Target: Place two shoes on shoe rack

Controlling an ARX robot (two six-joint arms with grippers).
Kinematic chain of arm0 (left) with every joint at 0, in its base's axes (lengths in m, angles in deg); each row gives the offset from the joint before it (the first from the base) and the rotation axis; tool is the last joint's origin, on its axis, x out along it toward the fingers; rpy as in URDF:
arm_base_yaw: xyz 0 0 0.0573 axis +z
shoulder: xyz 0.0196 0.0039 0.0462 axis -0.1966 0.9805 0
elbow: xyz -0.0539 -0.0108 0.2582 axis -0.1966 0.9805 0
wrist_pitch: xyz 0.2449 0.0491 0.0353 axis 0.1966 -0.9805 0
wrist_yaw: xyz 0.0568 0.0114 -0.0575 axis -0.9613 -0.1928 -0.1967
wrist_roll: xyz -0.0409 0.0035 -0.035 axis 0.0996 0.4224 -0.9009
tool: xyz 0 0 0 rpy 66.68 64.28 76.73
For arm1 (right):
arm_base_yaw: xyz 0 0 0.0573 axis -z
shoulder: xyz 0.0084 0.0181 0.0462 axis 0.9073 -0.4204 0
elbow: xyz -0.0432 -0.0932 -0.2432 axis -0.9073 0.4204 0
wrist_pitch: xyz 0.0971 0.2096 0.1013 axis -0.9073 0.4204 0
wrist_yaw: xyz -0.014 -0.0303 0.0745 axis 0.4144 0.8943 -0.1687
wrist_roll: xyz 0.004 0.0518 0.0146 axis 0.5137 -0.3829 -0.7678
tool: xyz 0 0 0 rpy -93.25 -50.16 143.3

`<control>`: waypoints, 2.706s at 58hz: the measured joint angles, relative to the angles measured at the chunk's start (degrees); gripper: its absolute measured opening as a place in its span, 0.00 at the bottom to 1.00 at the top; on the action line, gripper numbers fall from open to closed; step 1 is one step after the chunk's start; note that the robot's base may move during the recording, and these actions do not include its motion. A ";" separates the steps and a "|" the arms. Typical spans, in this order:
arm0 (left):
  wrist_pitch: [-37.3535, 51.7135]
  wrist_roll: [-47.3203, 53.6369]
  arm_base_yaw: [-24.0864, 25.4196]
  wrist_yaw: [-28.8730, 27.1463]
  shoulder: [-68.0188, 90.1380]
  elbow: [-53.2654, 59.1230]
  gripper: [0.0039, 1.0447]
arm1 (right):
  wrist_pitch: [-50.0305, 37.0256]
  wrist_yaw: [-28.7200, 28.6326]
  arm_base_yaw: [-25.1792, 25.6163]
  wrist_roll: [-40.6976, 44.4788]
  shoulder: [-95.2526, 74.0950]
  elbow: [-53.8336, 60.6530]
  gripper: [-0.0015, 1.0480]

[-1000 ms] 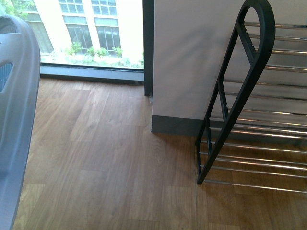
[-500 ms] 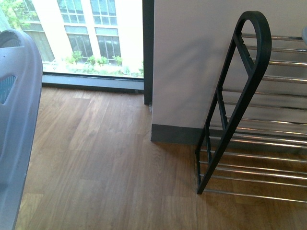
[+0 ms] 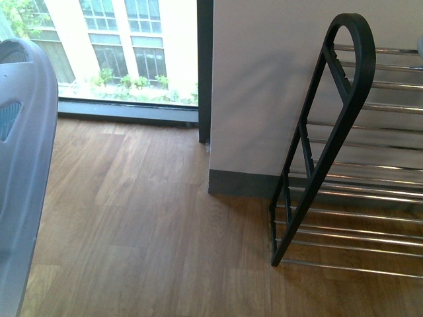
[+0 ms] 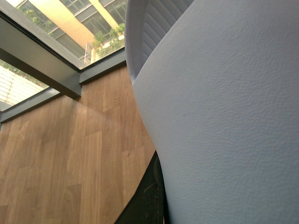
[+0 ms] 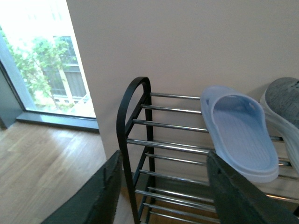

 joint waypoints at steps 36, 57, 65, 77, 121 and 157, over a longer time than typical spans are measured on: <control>0.00 0.00 0.00 0.09 0.00 0.00 0.01 | 10.32 20.96 -19.76 0.63 17.42 6.75 0.01; 0.00 0.00 0.02 0.04 0.00 0.04 0.01 | 10.25 23.52 -24.37 0.66 19.78 8.90 0.01; 0.00 0.00 0.02 0.02 0.00 0.04 0.01 | 10.19 23.65 -24.39 0.66 21.14 9.16 0.01; 0.00 0.00 0.02 0.02 0.00 0.04 0.01 | 10.19 23.63 -24.41 0.66 21.16 9.18 0.01; 0.00 0.00 0.15 -0.17 0.00 0.04 0.01 | 10.19 23.41 -24.41 0.68 21.22 9.18 0.78; -0.02 0.00 -0.13 0.52 -0.02 0.04 0.01 | 10.21 24.00 -24.59 0.68 21.29 9.22 0.91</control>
